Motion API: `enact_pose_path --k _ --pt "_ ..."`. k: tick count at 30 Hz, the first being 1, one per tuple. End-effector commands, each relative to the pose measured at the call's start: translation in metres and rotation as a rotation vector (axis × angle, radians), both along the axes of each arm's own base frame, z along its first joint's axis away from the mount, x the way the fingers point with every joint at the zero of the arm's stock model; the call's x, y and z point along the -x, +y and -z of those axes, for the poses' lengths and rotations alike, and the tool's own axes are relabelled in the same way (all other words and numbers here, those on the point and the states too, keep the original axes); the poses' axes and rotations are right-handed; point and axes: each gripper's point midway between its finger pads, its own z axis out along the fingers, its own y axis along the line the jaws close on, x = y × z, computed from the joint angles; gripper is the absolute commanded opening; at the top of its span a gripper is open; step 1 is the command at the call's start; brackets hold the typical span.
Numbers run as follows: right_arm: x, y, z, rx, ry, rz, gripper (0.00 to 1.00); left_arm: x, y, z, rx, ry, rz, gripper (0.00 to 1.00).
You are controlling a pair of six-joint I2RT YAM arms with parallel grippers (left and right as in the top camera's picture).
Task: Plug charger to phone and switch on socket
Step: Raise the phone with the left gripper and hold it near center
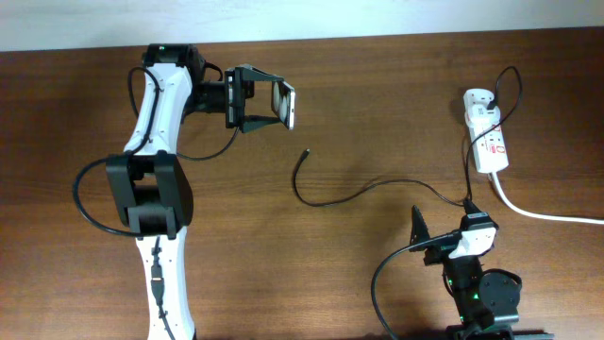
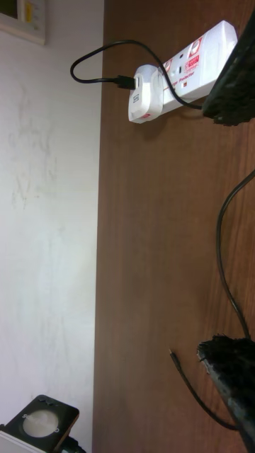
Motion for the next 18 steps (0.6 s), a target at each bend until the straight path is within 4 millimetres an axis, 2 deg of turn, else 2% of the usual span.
enact_pose_path --k 1,18 --pt "0.0001 0.0007 0.0031 -0.003 0.008 -0.001 0.99 -0.0043 0.0023 -0.0174 0.057 -0.009 -0.022 0.11" --pt "0.0001 0.0007 0.0031 -0.004 0.008 -0.001 0.99 -0.0043 0.0023 -0.0174 0.057 -0.009 -0.022 0.1"
